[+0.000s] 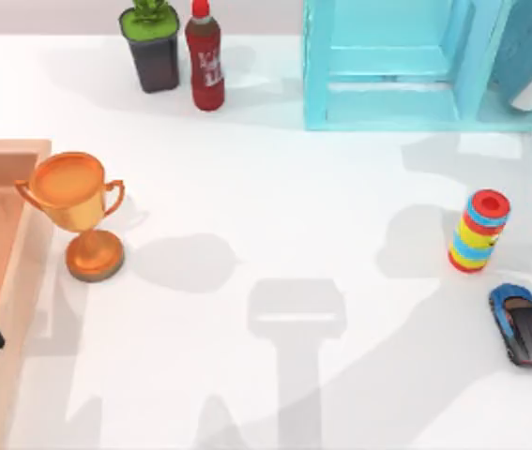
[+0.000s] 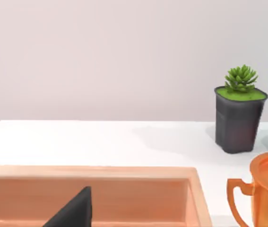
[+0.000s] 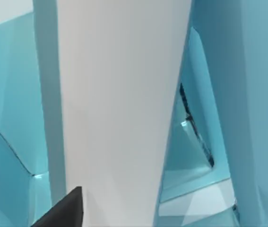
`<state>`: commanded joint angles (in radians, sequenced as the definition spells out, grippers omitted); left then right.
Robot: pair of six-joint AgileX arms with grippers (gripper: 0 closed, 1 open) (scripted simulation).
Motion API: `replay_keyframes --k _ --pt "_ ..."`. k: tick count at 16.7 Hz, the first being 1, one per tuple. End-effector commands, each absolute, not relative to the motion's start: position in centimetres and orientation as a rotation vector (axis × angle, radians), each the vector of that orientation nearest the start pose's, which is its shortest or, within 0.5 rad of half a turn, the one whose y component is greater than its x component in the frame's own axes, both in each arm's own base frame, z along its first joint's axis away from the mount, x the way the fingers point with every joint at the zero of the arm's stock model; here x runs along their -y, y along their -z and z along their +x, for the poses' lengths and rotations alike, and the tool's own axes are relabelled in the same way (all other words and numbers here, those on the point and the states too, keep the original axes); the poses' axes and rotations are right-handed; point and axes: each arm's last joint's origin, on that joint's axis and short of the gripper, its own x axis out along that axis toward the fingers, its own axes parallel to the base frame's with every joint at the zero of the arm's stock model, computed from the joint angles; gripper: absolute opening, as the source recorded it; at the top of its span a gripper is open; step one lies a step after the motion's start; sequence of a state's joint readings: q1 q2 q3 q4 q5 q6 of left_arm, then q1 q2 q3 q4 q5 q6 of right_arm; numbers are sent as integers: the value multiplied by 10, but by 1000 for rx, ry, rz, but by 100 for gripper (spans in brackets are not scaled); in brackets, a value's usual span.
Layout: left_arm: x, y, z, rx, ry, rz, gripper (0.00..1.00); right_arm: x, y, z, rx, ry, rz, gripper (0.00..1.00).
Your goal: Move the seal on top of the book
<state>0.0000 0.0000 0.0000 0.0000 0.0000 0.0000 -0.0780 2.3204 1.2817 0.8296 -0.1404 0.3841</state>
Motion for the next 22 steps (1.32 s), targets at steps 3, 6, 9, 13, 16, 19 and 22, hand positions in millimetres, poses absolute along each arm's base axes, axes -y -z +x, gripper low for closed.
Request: replay_keyframes --k 3,6,9,13,16,19,22 --pt "1 -160 106 0 0 0 100 28 -91 477 -224 -46 394 100" --pt "1 -160 106 0 0 0 100 28 -91 477 -224 -46 394 77" --pt "1 -160 106 0 0 0 100 28 -91 477 -224 -46 394 55" --pt "1 -160 106 0 0 0 100 28 -91 477 -224 -46 394 25" --pt "1 -160 106 0 0 0 100 28 -91 477 -224 -46 394 2" --pt "1 -160 106 0 0 0 100 28 -91 477 -224 -46 394 0" --pt "1 -160 106 0 0 0 100 28 -91 477 -224 -46 394 0"
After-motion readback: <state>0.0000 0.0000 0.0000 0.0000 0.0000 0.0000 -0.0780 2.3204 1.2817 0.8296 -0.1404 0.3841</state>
